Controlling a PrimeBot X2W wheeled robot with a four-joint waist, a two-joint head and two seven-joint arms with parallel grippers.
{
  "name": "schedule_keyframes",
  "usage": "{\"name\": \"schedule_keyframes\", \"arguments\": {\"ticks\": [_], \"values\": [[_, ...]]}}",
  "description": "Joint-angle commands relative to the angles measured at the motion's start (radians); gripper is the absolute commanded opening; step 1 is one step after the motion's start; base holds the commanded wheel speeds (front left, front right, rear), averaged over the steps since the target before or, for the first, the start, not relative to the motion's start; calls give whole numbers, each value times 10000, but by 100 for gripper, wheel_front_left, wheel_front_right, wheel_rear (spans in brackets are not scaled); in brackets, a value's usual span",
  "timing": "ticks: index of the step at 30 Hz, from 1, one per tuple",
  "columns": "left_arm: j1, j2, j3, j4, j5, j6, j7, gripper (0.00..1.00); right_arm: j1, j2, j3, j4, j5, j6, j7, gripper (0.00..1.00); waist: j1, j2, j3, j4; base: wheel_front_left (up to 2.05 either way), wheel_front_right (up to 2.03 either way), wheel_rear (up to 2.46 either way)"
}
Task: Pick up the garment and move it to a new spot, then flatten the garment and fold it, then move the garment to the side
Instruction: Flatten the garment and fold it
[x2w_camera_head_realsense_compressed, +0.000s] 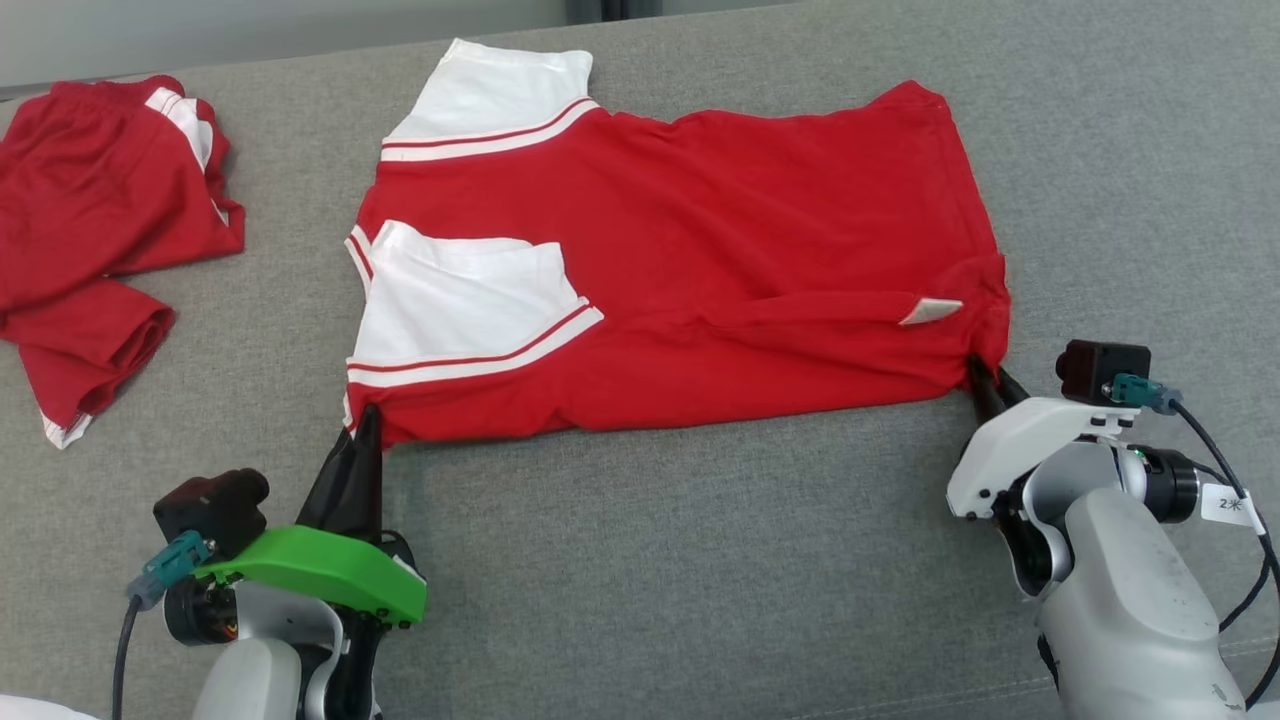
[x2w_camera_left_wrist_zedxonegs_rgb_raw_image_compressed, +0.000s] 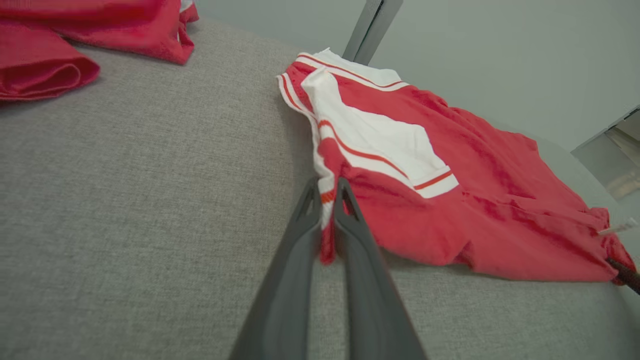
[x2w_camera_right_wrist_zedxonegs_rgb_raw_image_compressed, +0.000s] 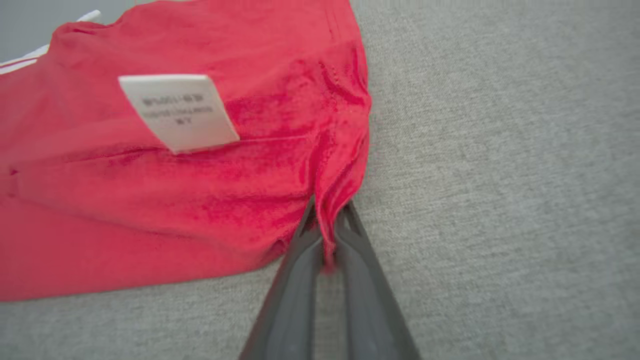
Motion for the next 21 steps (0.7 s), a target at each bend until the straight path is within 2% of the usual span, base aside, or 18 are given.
{"name": "schedule_keyframes", "arguments": {"ticks": [1,8,15,21], "values": [[131,119,-15,-203,115,66,-8,0,-139,-53,-112,-104,-95,-14,-114,0,0,0,-62,-24,0,0,0],[677,319,-74,-1662,208,229,254,0,374,-196,-372,-1602,-44,-14,171,0,0,0,-358,-132,0,0,0],[2360,350,-122,-3143,61,645,680,0,2153,-292,-472,-3913,162,-14,1430,0,0,0,-516,-312,0,0,0],[3811,215,-331,-3524,-111,911,952,0,3639,-132,-635,-5017,413,-14,2020,0,0,0,-516,-385,0,0,0]]}}
